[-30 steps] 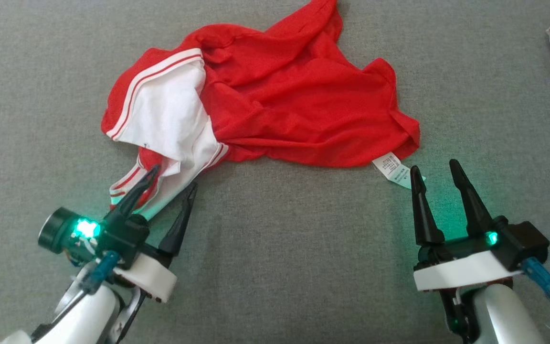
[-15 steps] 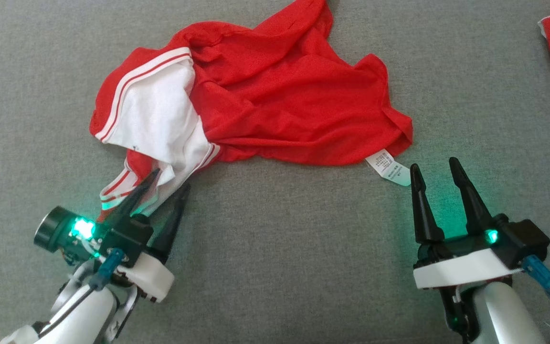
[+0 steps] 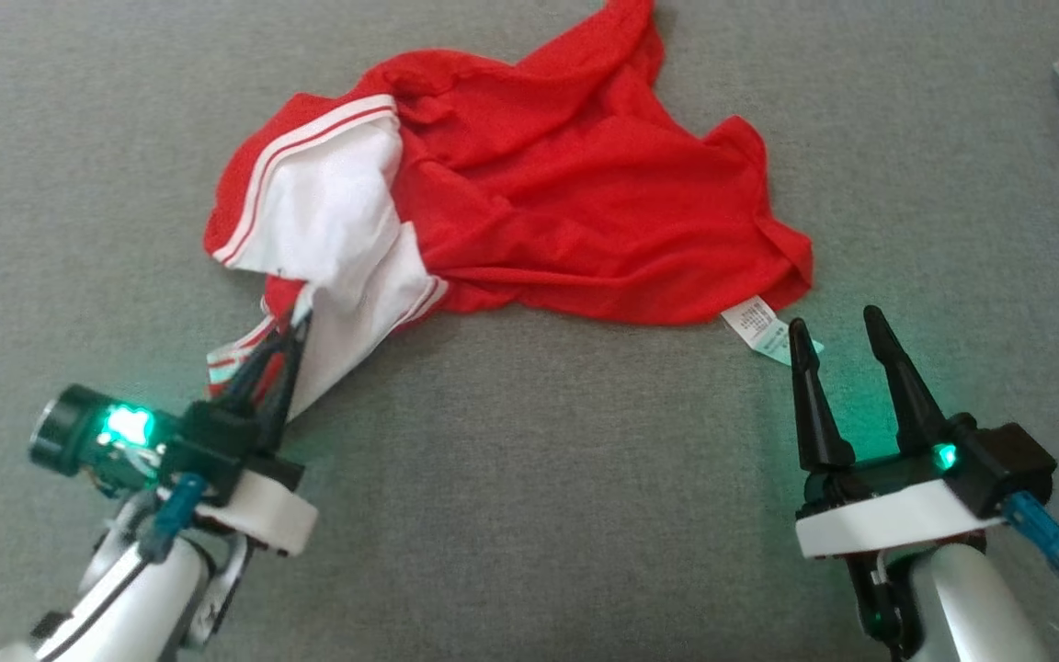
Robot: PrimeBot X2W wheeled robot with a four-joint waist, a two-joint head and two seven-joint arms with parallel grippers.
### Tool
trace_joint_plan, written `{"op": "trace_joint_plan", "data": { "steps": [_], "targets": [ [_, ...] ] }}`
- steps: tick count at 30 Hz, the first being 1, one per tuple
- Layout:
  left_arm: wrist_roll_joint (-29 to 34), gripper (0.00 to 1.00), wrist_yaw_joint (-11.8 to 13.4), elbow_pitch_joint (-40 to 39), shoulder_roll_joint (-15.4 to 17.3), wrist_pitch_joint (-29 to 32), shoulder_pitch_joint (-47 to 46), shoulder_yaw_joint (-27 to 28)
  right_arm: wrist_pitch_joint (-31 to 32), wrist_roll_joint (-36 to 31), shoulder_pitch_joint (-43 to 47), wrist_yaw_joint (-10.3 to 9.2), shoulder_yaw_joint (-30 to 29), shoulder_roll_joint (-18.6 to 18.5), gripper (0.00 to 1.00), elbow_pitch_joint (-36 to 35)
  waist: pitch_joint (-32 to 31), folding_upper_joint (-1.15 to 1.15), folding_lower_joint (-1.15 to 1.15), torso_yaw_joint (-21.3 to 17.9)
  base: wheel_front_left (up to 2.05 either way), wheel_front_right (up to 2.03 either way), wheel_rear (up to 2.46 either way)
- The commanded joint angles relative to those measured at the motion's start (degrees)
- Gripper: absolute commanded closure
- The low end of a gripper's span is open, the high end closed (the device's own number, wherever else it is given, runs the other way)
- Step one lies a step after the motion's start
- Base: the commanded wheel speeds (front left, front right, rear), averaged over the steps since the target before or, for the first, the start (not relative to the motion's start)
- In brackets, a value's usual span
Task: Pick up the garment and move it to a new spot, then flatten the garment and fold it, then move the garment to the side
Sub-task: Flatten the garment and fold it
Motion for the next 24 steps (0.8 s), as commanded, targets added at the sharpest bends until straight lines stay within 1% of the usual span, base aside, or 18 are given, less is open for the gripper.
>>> {"op": "trace_joint_plan", "data": {
  "steps": [1,4,5,7,8,12,15,19,24],
  "targets": [
    [-0.4,1.0,1.0,-2.6,2.6,-1.1,-1.4,3.5,-0.2,0.0,-1.0,-0.05,1.3,-0.9,0.0,-0.9,-0.6,0.0,0.0,1.1,0.0,0.0,0.0],
    [-0.6,1.0,1.5,-3.5,3.1,-2.0,-1.4,4.4,-0.2,0.4,-1.4,-0.05,0.8,-1.6,0.0,-0.1,-0.8,0.0,0.0,2.0,0.0,0.0,0.0],
    [-0.8,1.0,2.0,-4.2,3.7,-3.0,-1.4,5.5,-0.2,0.0,-2.1,-0.05,1.1,-2.9,0.0,1.2,-0.9,0.0,0.0,2.7,0.0,0.0,0.0],
    [-0.8,1.0,2.8,-5.0,4.3,-3.7,-1.5,6.6,-0.2,-0.9,-2.9,-0.05,1.1,-4.2,0.0,3.0,-0.8,0.0,0.0,3.3,0.0,0.0,0.0],
    [-0.8,1.0,2.8,-5.0,4.3,-3.7,-1.5,6.6,-0.2,-0.9,-2.9,-0.05,1.1,-4.2,0.0,3.0,-0.8,0.0,0.0,3.3,0.0,0.0,0.0],
    [-1.1,1.0,4.4,-6.2,5.3,-4.5,-1.3,8.7,-0.2,-2.7,-5.0,-0.05,0.7,-5.8,0.0,7.8,-0.7,0.0,0.0,4.0,0.0,0.0,0.0],
    [-1.5,1.0,5.0,-6.7,5.7,-4.9,-0.9,9.6,-0.2,-2.5,-6.9,-0.05,0.7,-6.0,0.0,11.7,-0.6,0.0,0.0,4.3,0.0,0.0,0.0],
    [-1.7,1.0,5.2,-6.9,5.9,-5.1,-0.7,9.8,-0.2,-1.8,-9.6,-0.05,0.9,-5.8,0.0,17.1,-0.6,0.0,0.0,4.8,0.0,0.0,0.0],
    [-1.9,1.0,5.1,-6.9,5.8,-5.2,-1.0,9.4,-0.2,-0.1,-12.1,-0.05,2.9,-5.6,0.0,20.9,-0.7,0.0,0.0,5.4,0.0,0.0,0.0]
  ]
}}
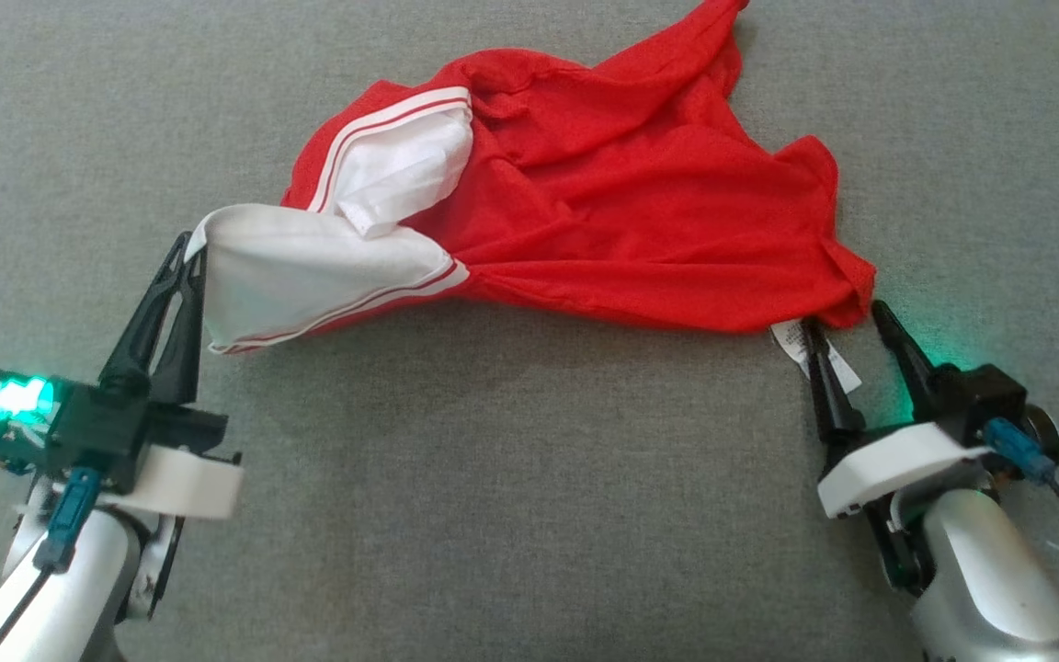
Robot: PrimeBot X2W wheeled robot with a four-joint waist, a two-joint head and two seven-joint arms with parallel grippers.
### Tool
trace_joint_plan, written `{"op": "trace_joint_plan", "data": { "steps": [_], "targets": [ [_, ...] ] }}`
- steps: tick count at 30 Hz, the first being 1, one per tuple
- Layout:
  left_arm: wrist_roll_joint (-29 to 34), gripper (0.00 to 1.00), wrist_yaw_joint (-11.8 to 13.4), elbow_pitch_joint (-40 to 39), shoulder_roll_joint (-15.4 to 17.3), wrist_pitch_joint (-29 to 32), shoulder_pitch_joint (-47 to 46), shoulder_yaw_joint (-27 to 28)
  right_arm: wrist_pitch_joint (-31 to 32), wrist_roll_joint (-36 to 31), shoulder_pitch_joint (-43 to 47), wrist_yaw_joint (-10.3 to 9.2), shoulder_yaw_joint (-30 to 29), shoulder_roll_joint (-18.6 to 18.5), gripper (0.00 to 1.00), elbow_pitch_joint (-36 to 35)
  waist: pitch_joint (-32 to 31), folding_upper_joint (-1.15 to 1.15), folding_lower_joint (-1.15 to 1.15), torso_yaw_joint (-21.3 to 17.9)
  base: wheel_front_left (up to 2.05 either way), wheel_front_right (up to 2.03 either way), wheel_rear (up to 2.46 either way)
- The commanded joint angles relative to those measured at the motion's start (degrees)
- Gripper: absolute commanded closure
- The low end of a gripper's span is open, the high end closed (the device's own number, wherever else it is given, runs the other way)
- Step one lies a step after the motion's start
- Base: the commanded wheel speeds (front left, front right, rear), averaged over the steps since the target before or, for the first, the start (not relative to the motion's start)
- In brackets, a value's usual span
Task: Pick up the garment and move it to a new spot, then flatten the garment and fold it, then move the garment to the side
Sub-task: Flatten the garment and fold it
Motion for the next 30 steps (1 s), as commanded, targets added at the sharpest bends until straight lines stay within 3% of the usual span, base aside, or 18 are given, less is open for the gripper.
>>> {"op": "trace_joint_plan", "data": {
  "steps": [1,3,7,12,13,21,30],
  "targets": [
    [-0.3,1.0,0.4,-1.6,2.6,-0.4,-1.5,2.6,-0.2,0.5,-0.8,-0.05,1.8,-0.2,0.0,-0.7,0.0,0.0,0.0,0.1,0.0,0.0,0.0],
    [-0.4,1.0,0.3,-1.6,2.8,-0.4,-1.5,2.6,-0.2,1.4,-1.2,-0.05,3.3,-0.3,0.03,0.1,-0.1,0.0,0.0,0.3,0.0,0.0,0.0],
    [-0.7,1.0,0.2,-1.5,3.3,-0.5,-1.4,2.8,-0.2,3.9,-1.5,-0.05,6.3,-0.7,0.19,1.4,-0.3,0.0,0.0,0.5,0.0,0.0,0.0],
    [-1.0,1.0,0.2,-1.1,3.8,-0.5,-1.2,3.0,-0.2,7.2,-0.4,-0.05,8.8,-1.2,0.95,2.0,-1.1,0.0,0.0,0.4,0.0,0.0,0.0],
    [-1.1,1.0,0.3,-1.1,3.8,-0.5,-1.0,3.0,-0.2,7.8,0.0,-0.05,9.4,-1.4,1.0,1.8,-1.4,0.0,0.0,0.3,0.0,0.0,0.0],
    [-1.4,1.0,0.5,-2.7,5.3,-1.1,-0.5,3.8,-0.2,8.6,3.7,-0.05,8.9,-5.5,1.0,-5.5,-4.6,0.0,0.0,-1.0,0.0,0.0,0.0],
    [-3.6,1.0,-2.1,-10.0,9.4,-3.3,-4.2,7.9,-0.1,9.9,7.2,-0.05,-2.3,-15.4,1.0,-23.0,-8.9,0.0,0.0,-3.2,0.0,0.0,0.0]
  ]
}}
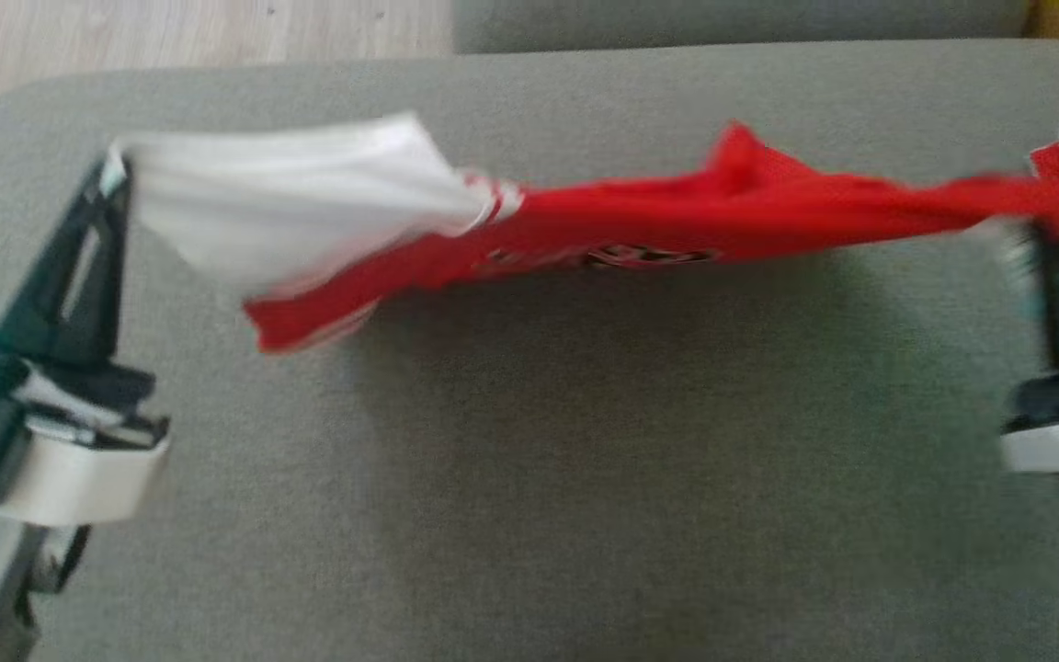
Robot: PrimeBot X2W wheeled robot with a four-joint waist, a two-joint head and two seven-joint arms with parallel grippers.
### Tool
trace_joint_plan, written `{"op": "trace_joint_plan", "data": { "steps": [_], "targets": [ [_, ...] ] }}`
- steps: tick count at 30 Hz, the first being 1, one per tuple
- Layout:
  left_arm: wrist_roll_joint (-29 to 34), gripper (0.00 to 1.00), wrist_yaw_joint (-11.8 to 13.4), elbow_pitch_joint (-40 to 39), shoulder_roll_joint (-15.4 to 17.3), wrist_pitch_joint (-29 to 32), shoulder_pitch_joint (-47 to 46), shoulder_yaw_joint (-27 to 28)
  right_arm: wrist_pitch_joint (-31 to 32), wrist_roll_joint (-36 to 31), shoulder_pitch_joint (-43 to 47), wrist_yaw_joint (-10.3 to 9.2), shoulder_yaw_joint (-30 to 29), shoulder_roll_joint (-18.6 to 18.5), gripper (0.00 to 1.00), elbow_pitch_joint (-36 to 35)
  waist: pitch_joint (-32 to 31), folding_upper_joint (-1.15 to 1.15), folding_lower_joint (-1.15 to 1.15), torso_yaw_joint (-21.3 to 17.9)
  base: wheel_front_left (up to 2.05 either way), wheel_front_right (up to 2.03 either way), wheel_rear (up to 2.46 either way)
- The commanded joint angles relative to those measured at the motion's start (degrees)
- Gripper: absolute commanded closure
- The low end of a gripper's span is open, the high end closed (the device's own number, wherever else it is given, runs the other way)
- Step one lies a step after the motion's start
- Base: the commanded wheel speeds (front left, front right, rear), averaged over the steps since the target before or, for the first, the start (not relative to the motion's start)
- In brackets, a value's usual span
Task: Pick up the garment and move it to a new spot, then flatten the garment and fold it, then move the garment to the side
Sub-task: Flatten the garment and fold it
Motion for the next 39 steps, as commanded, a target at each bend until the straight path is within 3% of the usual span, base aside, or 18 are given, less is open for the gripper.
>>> {"op": "trace_joint_plan", "data": {
  "steps": [1,7,10,12,13,14,19,27,32,39],
  "targets": [
    [-0.6,1.0,0.1,-2.6,3.2,-0.5,-4.5,4.5,0.2,0.5,1.6,-0.05,-1.4,-2.6,1.0,-3.5,-0.8,0.0,0.01,-0.9,0.0,0.0,0.0],
    [-3.8,1.0,-2.4,-7.9,4.9,1.8,-6.0,5.1,8.9,1.5,5.3,-0.05,-8.8,-6.8,1.0,-18.0,0.3,0.0,0.01,-1.9,0.0,0.0,0.0],
    [-5.0,1.0,-3.9,-7.5,4.1,3.7,-6.1,2.8,14.5,2.2,4.7,-0.05,-6.0,-6.4,1.0,-19.0,2.0,0.0,0.01,-2.0,0.0,0.0,0.0],
    [-5.7,1.0,-4.8,-5.5,2.0,3.9,-6.8,0.5,17.1,2.3,1.7,-0.05,-2.0,-4.2,1.0,-15.0,3.9,0.0,0.01,-1.6,0.0,0.0,0.0],
    [-5.6,1.0,-5.3,-3.9,0.4,3.6,-7.3,-1.2,16.8,1.3,-0.8,-0.05,-0.5,-2.3,0.61,-10.5,4.9,0.0,0.01,-1.1,0.0,0.0,0.0],
    [-5.6,1.0,-5.6,-3.0,-0.4,3.4,-7.6,-2.0,16.2,0.3,-1.8,-0.05,-0.2,-1.8,0.0,-8.0,5.3,0.0,0.01,-0.7,0.0,0.0,0.0],
    [-4.8,1.0,-6.2,1.6,-2.7,1.9,-8.6,-4.5,13.3,-1.4,-2.1,-0.05,0.5,-0.3,0.0,-1.0,6.5,0.0,0.01,0.8,0.0,0.0,0.0],
    [-5.7,1.0,-5.9,4.8,-3.8,-0.7,-6.4,-5.0,13.8,3.0,0.2,-0.05,0.9,-0.9,0.0,-3.4,6.8,0.0,0.01,1.3,0.0,0.0,0.0],
    [-5.7,1.0,-6.0,5.3,-4.6,-1.3,-6.8,-5.8,17.3,2.7,-5.6,-0.05,4.1,-0.3,0.0,-1.9,7.8,0.0,0.01,2.1,0.0,0.0,0.0],
    [-5.2,1.0,-6.5,6.0,-5.6,-1.7,-8.2,-7.0,20.0,-2.1,-14.6,-0.05,6.9,0.6,0.0,6.6,8.9,0.0,0.01,3.0,0.0,0.0,0.0]
  ]
}}
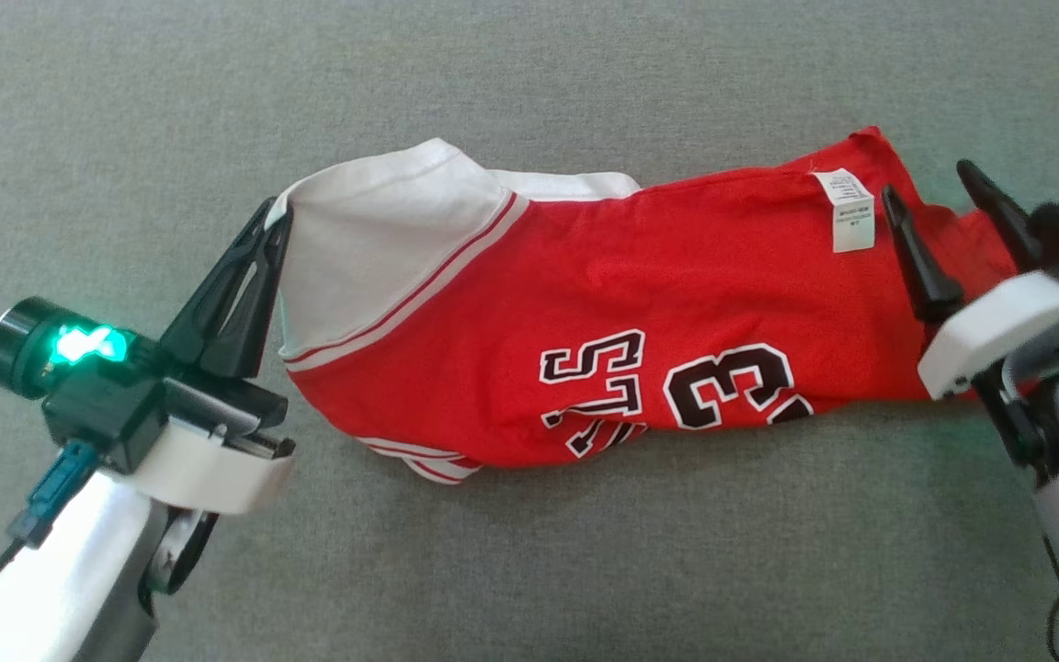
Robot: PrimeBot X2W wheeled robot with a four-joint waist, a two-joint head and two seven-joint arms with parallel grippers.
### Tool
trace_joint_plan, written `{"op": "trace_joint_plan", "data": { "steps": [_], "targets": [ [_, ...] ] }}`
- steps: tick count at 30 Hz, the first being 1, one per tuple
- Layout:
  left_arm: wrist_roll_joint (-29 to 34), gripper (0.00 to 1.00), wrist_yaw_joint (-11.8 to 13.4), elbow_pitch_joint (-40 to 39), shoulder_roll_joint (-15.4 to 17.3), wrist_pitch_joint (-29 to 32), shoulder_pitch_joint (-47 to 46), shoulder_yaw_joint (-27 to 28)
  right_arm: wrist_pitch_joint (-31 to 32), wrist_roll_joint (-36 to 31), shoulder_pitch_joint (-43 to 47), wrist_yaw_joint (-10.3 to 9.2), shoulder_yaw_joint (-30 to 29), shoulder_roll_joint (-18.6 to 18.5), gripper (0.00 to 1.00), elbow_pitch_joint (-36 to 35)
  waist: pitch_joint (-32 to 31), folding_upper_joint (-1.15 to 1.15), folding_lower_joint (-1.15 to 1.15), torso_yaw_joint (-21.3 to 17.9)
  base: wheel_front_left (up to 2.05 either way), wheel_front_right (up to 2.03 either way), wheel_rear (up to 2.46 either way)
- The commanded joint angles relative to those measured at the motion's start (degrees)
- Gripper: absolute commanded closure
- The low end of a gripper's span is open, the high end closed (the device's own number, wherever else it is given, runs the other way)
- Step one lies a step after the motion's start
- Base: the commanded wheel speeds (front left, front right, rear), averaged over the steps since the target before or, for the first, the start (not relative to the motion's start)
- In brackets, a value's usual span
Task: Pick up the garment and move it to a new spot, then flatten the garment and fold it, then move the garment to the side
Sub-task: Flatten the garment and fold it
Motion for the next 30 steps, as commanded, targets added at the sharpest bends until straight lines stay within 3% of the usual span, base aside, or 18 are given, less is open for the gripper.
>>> {"op": "trace_joint_plan", "data": {
  "steps": [1,14,18,25,30],
  "targets": [
    [0.4,1.0,0.1,-1.0,1.4,-0.6,-2.6,2.1,0.9,-0.7,-2.4,-0.05,1.1,0.2,0.0,0.8,0.3,0.0,0.0,0.2,0.0,0.0,0.0],
    [0.7,1.0,0.8,-1.3,1.7,-0.7,-2.9,1.9,4.7,-4.1,-13.1,-0.05,6.1,1.8,0.0,10.9,1.4,0.0,0.0,0.2,0.0,0.0,0.0],
    [1.0,1.0,0.7,-1.6,1.6,-0.4,-3.2,1.2,9.3,-8.4,-17.7,-0.05,7.8,2.3,0.09,13.6,1.6,0.0,0.0,0.4,0.0,0.0,0.0],
    [1.2,1.0,0.6,-1.8,1.4,0.0,-3.5,0.4,19.2,-16.3,-20.7,-0.05,8.6,2.6,0.05,15.2,1.1,0.0,0.0,0.7,0.0,0.0,0.0],
    [1.2,1.0,0.9,-2.2,1.6,0.1,-3.3,0.2,24.5,-18.6,-21.3,-0.05,10.5,1.5,0.09,13.3,1.1,0.0,0.0,0.7,0.0,0.0,0.0]
  ]
}}
